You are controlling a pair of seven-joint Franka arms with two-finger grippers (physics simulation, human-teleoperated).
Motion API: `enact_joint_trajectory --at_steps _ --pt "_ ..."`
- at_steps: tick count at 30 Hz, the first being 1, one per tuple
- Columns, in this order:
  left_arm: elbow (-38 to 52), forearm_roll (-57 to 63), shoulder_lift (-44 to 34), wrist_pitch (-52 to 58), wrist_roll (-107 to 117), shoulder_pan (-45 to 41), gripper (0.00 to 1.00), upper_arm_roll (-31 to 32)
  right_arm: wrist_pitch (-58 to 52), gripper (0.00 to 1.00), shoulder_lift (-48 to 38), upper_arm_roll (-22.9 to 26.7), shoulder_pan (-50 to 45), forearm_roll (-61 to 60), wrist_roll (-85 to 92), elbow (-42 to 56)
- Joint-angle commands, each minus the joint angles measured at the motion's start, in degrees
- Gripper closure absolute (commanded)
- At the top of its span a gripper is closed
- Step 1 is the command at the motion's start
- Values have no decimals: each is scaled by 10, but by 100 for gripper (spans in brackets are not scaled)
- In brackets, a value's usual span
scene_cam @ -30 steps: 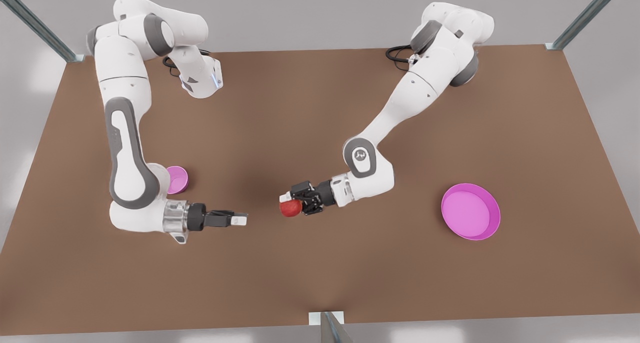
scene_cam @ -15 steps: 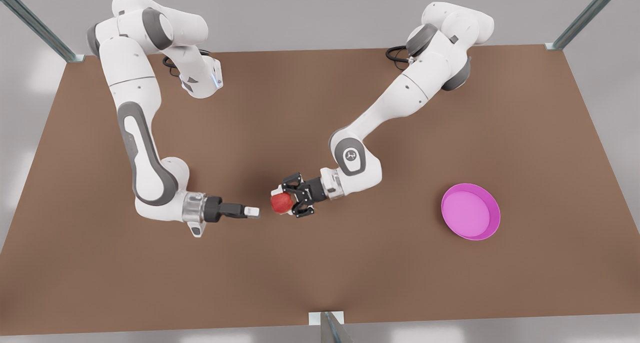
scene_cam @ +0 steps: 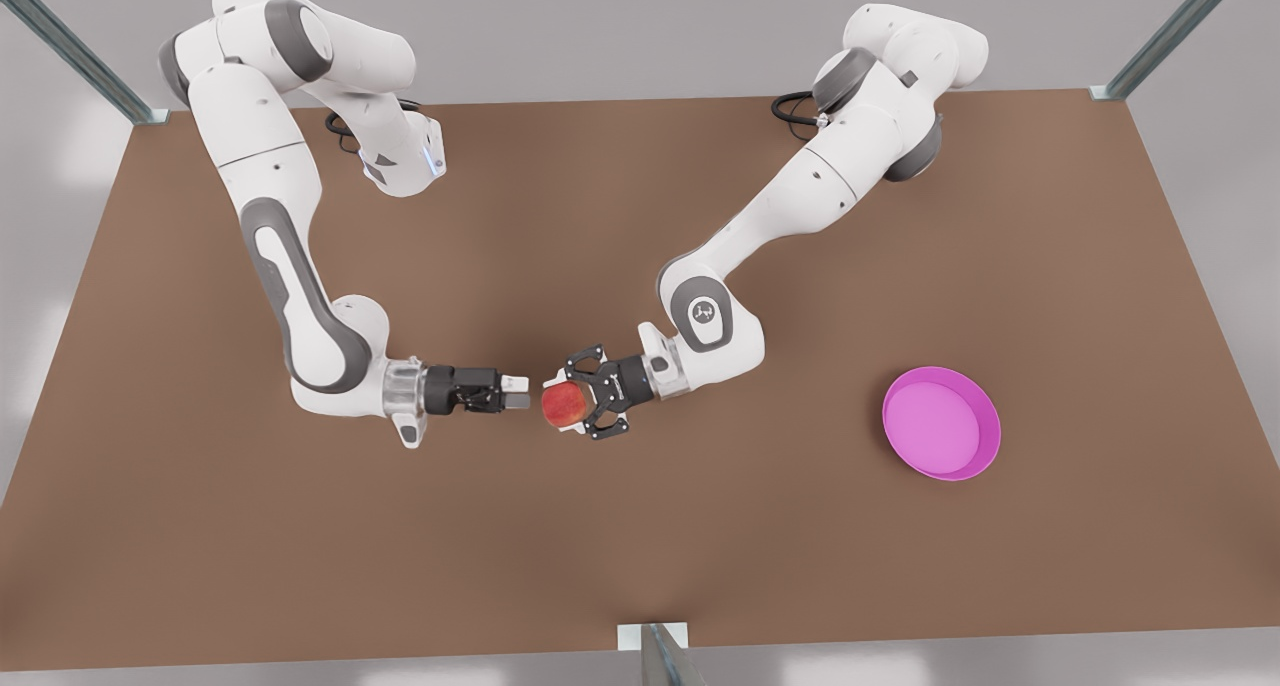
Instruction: Use the left arm to pick up the apple from the plate, transfer it to the gripper of the right arm, and then use the right arm to place it into the bowl
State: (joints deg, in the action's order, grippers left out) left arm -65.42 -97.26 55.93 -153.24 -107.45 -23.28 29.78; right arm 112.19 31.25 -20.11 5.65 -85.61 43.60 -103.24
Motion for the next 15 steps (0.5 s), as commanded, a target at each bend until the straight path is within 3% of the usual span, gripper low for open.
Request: enact_joint_trajectory --at_steps 1,15 --pt "0 1 -1 6 -162 0 35 0 5 0 2 0 -2 2 112 3" --pt "-1 2 -2 6 -162 -2 35 7 84 0 33 -15 -55 -36 107 37"
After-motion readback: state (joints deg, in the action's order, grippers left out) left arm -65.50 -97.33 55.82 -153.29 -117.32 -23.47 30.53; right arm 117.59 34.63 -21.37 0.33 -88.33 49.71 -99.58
